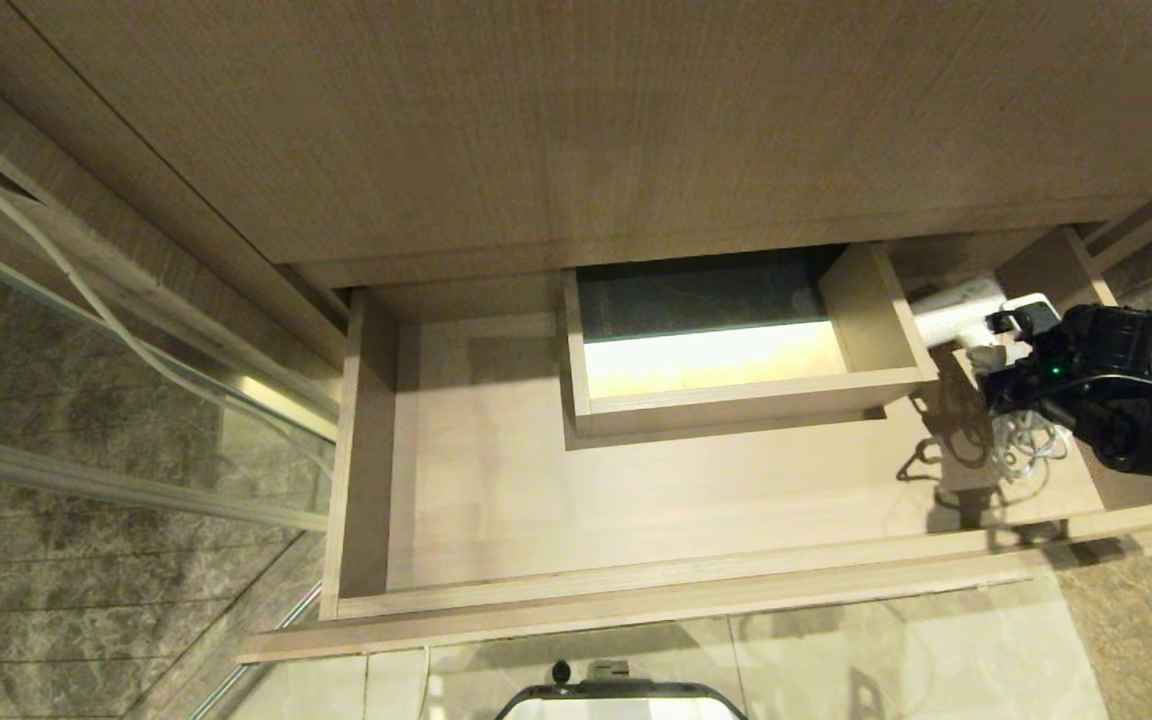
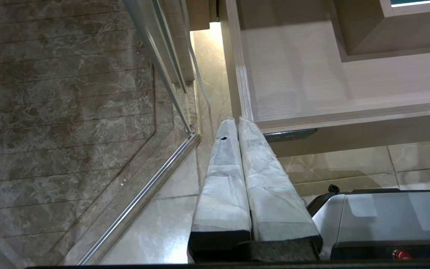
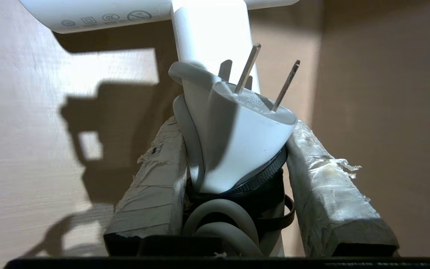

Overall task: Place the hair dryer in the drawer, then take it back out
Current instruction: Put it into the drawer

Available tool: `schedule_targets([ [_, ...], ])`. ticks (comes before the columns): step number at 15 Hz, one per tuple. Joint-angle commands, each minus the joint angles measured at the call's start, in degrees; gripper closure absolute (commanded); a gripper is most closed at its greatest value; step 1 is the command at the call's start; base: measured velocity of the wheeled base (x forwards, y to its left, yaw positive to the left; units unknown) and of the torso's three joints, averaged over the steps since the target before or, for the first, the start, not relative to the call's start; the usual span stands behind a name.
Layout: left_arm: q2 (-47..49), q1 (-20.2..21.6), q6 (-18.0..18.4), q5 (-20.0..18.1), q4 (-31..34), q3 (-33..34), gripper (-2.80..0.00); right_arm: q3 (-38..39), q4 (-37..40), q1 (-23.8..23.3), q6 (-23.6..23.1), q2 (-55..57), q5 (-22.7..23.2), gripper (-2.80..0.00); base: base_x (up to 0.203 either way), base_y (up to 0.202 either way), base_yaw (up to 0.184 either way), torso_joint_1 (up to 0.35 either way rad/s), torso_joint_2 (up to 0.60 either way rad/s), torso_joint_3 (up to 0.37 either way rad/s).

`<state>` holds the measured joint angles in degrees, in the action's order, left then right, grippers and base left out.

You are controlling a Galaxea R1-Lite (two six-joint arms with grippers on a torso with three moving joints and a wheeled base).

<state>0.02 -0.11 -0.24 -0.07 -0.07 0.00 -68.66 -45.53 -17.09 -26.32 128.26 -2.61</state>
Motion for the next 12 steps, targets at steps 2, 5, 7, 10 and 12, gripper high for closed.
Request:
schedule_targets([
  [2, 0.0, 0.0, 0.0, 0.0, 0.0, 0.1, 0.0, 4.0, -0.7, -0.3, -1.6, -5.9, 0.0, 0.0, 0.0, 0.0, 0.0, 0.0, 0.0, 0.0],
  [5, 0.0, 0.0, 0.0, 0.0, 0.0, 0.0, 0.0, 3.8, -0.8, -0.7, -1.8, -5.2, 0.1, 0.0, 0.0, 0.0, 0.0, 0.0, 0.0, 0.0],
  [7, 0.0, 0.0, 0.0, 0.0, 0.0, 0.0, 0.0, 3.7, -0.1, -0.8, -1.8, -4.5, 0.0, 0.0, 0.0, 0.0, 0.0, 0.0, 0.0, 0.0],
  [10, 0.0, 0.0, 0.0, 0.1, 0.0, 0.0, 0.0, 4.0, -0.7, -0.6, -1.7, -3.0, -0.1, 0.0, 0.0, 0.0, 0.0, 0.0, 0.0, 0.0],
  [12, 0.0, 0.0, 0.0, 0.0, 0.0, 0.1, 0.0, 2.7, 0.1, -0.4, -1.3, -2.0, 0.3, 0.0, 0.0, 0.0, 0.0, 0.0, 0.0, 0.0],
])
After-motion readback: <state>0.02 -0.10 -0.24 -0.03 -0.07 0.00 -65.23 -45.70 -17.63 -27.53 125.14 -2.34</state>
